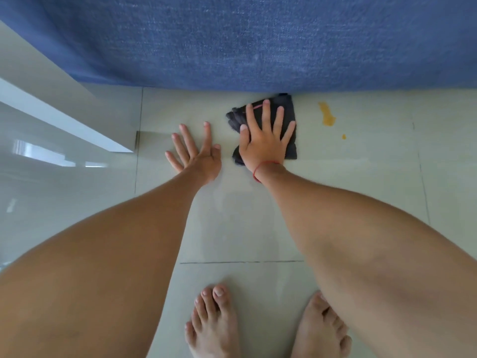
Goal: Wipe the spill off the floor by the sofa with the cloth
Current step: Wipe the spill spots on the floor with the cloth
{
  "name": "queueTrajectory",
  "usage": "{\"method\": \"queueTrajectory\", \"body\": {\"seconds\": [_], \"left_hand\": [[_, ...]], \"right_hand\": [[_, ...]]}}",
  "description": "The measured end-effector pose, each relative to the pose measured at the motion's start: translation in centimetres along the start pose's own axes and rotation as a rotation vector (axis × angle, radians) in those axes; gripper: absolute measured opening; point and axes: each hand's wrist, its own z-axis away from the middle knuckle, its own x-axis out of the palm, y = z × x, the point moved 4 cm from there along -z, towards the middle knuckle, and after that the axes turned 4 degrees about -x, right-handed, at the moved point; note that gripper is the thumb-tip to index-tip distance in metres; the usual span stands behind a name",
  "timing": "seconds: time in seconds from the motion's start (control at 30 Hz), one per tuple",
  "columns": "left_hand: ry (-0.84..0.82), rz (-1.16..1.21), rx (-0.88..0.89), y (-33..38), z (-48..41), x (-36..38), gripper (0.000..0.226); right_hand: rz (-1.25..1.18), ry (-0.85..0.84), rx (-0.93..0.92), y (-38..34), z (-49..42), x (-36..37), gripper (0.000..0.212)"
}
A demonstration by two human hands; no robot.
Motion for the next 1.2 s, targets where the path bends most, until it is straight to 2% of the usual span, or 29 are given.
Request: {"method": "queueTrajectory", "body": {"seconds": [0.13,0.23,0.4,0.57,0.63,0.73,0.87,1.03,1.1,1.2], "left_hand": [[-0.024,0.004,-0.007,-0.1,0.1,-0.3,0.055],[-0.032,0.009,0.013,-0.3,0.3,-0.2,0.055],[-0.002,0.017,0.009,-0.4,0.3,0.0,0.055],[0.001,0.01,0.002,-0.3,0.0,0.3,0.054],[0.003,0.009,0.004,-0.3,-0.4,0.5,0.054],[0.012,0.009,0.001,-0.3,-0.4,0.4,0.054],[0.052,-0.002,-0.008,0.0,-0.1,0.7,0.055],[0.238,0.045,-0.018,1.9,1.1,1.1,0.062],[0.251,0.022,0.002,4.0,1.6,1.4,0.066],[0.195,0.008,0.101,7.9,2.0,2.4,0.065]], "right_hand": [[0.006,-0.06,-0.247,-0.1,5.1,0.4,0.051],[0.016,-0.086,-0.305,3.6,8.3,-0.1,0.052],[0.066,-0.08,-0.201,7.9,7.9,-1.5,0.054],[-0.01,-0.022,0.095,5.1,2.6,-1.2,0.052],[-0.035,-0.012,0.151,3.1,0.3,-1.0,0.052],[-0.026,-0.011,0.144,1.5,-1.1,-0.5,0.052],[-0.015,-0.042,0.04,2.6,0.1,-1.0,0.052],[-0.018,-0.059,-0.055,5.6,6.8,-1.6,0.056],[0.0,-0.065,-0.016,8.0,9.0,-1.8,0.055],[-0.011,-0.064,0.178,11.9,10.0,-2.4,0.05]]}}
